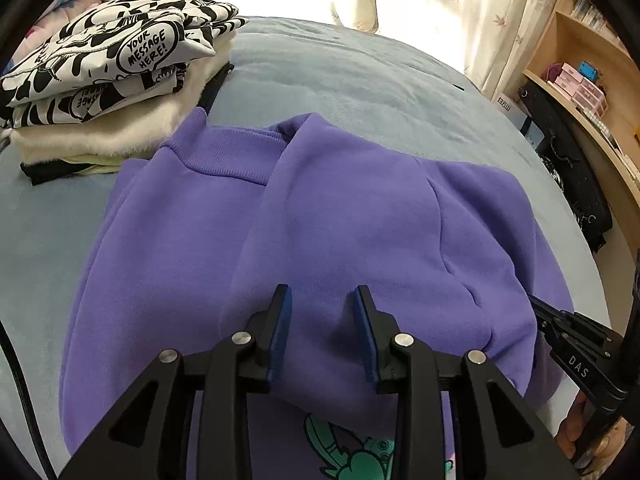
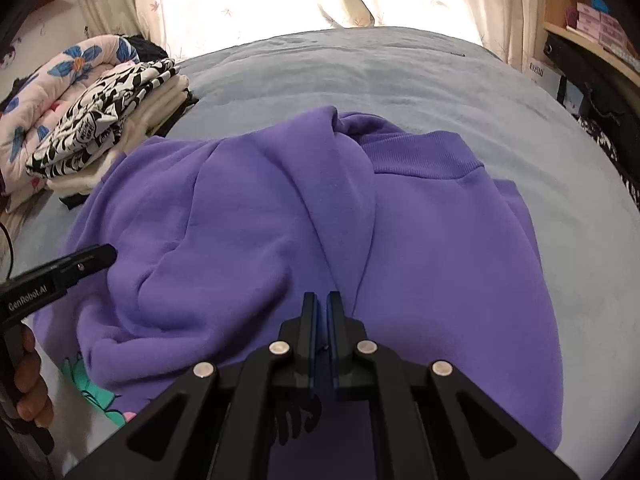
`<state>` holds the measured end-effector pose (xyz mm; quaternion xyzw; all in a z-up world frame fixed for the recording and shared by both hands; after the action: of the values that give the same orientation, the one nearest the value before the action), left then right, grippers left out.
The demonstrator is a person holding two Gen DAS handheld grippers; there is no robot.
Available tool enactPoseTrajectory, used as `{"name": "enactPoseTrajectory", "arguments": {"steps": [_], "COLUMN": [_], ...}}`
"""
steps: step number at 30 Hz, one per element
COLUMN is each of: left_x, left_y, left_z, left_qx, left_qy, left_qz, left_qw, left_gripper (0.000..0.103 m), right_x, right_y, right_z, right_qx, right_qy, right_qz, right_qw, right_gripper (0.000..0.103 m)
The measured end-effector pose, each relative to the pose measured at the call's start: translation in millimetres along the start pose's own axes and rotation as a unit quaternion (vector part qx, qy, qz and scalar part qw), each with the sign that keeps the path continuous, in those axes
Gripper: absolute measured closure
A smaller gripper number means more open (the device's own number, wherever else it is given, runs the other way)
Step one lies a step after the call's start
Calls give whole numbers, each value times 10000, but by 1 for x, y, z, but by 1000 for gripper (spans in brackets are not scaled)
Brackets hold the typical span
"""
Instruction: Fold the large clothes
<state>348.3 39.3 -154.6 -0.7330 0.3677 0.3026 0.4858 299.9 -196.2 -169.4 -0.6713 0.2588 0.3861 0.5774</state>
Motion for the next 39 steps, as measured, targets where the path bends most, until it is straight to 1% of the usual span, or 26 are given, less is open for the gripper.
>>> {"name": "enactPoseTrajectory", "arguments": {"steps": [5,9,11,15,16,22,26,29,30,31,32,33,34,37,39], "left_x": [-11,-34,-51,-91,-103,-165,-203,-224,-227,-231,-235,-237,-238,-229,-216], "left_y": [2,8,10,19,22,41,56,66,68,71,74,77,80,87,88], "left_z": [-5,-8,-10,-16,-17,-17,-8,-1,2,5,9,11,15,29,39], "left_qx": [-35,-27,-5,77,103,150,87,43,29,12,-17,-40,-79,-228,-356], "left_qy": [-14,-55,-35,-37,-48,-137,-106,-46,-28,-6,8,17,34,25,79], "left_qz": [154,152,109,-69,-124,-306,-389,-451,-462,-463,-449,-443,-420,-287,-156], "left_qw": [9999,9999,9999,9999,9999,9993,9992,9990,9989,9989,9990,9990,9991,9993,9992], "left_gripper": [70,69,68,56,54,52,49,47,46,44,43,43,42,42,42], "right_x": [-17,-48,-69,-118,-132,-209,-258,-285,-294,-301,-304,-308,-308,-296,-276], "right_y": [-2,-4,-4,-5,-4,2,11,18,20,23,25,28,30,35,38], "right_z": [5,14,18,29,32,54,73,84,87,90,93,96,98,102,102], "right_qx": [91,46,10,-63,-83,-270,-436,-555,-595,-636,-659,-685,-723,-757,-665], "right_qy": [-115,-159,-166,-172,-173,-191,-291,-319,-304,-279,-271,-253,-211,-66,-97], "right_qz": [-7,-156,-266,-530,-607,-950,-1143,-1253,-1311,-1350,-1371,-1413,-1465,-1494,-1452], "right_qw": [9999,9997,9995,9984,9980,9949,9921,9901,9891,9884,9880,9873,9863,9859,9871], "right_gripper": [98,98,98,98,98,98,98,97,93,84,78,68,63,63,63]}}
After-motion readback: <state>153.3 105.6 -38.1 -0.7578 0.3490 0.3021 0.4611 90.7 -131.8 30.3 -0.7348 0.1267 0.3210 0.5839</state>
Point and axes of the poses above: each gripper's, at about its wrist camera, not at the fingertips, and x roughly the way its jaws point, z to its left, y to its underside, the point moved 4 cm from there along x, roughly the way its jaws point, and after that the axes turned 13 degrees about -x, right-handed, at the moved point
